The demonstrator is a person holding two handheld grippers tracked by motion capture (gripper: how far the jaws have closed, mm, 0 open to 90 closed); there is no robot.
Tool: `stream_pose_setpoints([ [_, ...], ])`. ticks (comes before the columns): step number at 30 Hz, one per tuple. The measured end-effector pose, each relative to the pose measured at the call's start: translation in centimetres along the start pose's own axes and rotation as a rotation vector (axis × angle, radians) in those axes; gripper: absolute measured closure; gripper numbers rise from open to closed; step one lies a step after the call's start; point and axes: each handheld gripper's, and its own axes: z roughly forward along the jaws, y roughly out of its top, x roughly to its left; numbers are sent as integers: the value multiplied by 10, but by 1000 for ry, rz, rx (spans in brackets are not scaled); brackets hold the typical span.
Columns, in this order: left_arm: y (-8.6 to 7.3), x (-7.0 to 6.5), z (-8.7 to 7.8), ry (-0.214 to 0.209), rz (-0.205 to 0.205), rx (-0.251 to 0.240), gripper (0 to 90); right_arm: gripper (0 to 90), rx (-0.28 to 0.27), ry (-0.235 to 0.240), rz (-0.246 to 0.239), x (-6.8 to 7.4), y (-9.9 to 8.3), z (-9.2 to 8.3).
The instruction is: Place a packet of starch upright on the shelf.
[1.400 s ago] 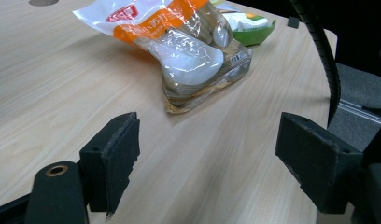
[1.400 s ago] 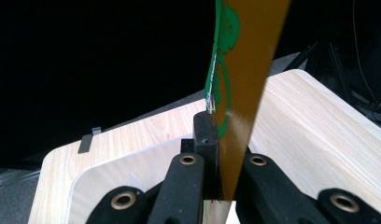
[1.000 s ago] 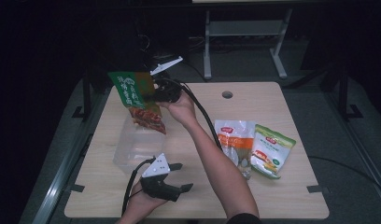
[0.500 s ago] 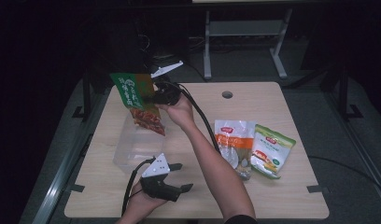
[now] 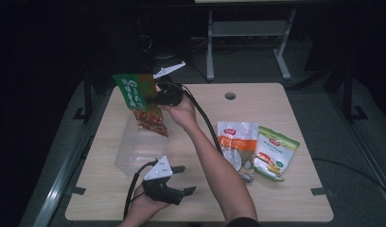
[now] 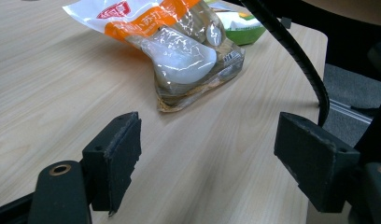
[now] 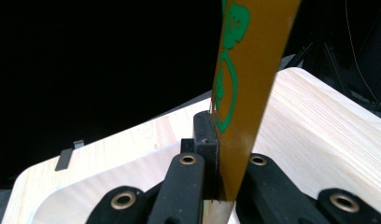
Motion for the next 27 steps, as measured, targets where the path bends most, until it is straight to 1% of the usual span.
stream_pose_setpoints([
  [1, 0, 0, 0, 1, 0, 0, 225, 897, 9, -16, -15, -1, 1, -1],
  [3, 0, -1, 0, -1, -1, -2, 225, 897, 13, -13, -13, -2, 2, -1],
  [4, 0, 0, 0, -2, 8, 0, 225, 897, 18, -20, -20, -2, 1, 0],
  [7, 0, 0, 1, -3, 7, 1, 225, 897, 46, -31, -28, -2, -1, 5],
  [8, 0, 0, 1, -3, 7, 1, 225, 897, 46, -31, -28, -2, -1, 5],
  [10, 0, 0, 1, -4, 6, 1, 225, 897, 44, -31, -21, -3, -4, 8],
  [11, 0, 0, 1, -4, 6, 2, 225, 897, 30, -16, 0, -4, -6, 11],
  [16, 0, 0, 0, -3, -1, -5, 225, 897, 28, -10, 4, -4, -11, 16],
  [19, 0, 0, -1, -2, -2, -5, 225, 896, 54, -38, 4, -5, -18, 19],
  [20, 0, 0, -1, -2, -2, -5, 225, 896, 50, -40, 9, -6, -20, 19],
  [21, 0, 0, -1, -3, 1, -6, 225, 896, 43, -36, 26, -9, -24, 18],
  [22, 0, 0, -1, -3, 1, -6, 226, 895, 39, -36, 29, -10, -26, 17],
  [26, 0, 0, 1, -5, -1, -3, 226, 893, 45, -41, 25, -13, -31, 14],
  [27, 0, 0, 1, -5, -1, -3, 225, 892, 54, -54, 23, -14, -34, 12],
])
